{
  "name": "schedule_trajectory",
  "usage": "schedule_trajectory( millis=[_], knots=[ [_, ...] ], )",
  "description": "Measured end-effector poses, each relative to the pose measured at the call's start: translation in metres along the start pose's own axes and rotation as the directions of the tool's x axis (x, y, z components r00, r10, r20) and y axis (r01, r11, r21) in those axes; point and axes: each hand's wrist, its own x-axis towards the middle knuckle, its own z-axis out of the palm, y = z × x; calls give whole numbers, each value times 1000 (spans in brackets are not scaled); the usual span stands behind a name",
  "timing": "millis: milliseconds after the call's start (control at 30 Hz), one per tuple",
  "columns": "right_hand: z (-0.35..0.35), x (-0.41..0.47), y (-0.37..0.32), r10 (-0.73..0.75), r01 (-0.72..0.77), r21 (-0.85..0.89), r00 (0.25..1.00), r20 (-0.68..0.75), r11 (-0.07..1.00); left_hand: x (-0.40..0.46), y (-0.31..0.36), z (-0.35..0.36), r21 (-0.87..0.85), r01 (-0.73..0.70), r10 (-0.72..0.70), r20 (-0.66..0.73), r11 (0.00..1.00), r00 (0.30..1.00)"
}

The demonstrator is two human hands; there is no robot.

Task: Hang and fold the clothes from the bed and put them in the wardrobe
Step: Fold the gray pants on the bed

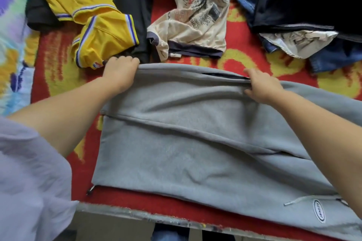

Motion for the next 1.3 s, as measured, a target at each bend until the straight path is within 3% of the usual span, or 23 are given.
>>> schedule_trajectory(
  millis=[100,200,267,333,400,533,700,767,833,900,933,1000,1100,1167,1300],
  knots=[
    [-5,-2,8,45,-47,-11,988,-151,999,-1,0,-11,-107,56,-69,-120,993,990],
    [-13,-26,24,156,-33,272,883,-443,962,-11,-7,-30,-231,32,-104,-311,973,945],
    [-20,-50,36,219,10,388,813,-540,922,-26,-6,-46,-277,-40,-86,-427,960,900],
    [-24,-78,43,168,93,422,824,-540,902,-51,-4,-55,-257,-108,-38,-506,960,862],
    [-18,-112,39,-2,177,346,892,-452,921,-87,-4,-47,-237,-132,-9,-514,963,858],
    [25,-179,17,-309,315,221,949,-64,923,-176,-2,2,-248,-106,-1,-395,963,919],
    [95,-221,-11,-375,359,157,922,93,920,-262,19,71,-274,51,-111,-209,961,972],
    [122,-227,-22,-374,372,46,908,188,927,-277,31,92,-185,154,-155,9,971,988],
    [141,-230,-28,-395,406,31,864,311,913,-277,43,99,-38,282,-256,322,959,912],
    [148,-230,-27,-420,431,69,814,401,900,-263,61,93,67,349,-338,472,935,815],
    [146,-228,-22,-417,414,97,818,396,905,-253,74,88,69,357,-346,470,931,812],
    [131,-222,1,-361,321,185,896,259,929,-228,111,70,-5,315,-293,358,949,887],
    [94,-207,68,-114,81,347,991,76,934,-193,196,27,-186,69,-24,231,980,973],
    [71,-195,127,13,-25,294,999,40,956,-177,264,1,-355,-69,155,220,932,963],
    [45,-154,231,96,-87,121,993,-74,989,-159,384,-19,-622,-87,297,242,778,924]
  ],
)
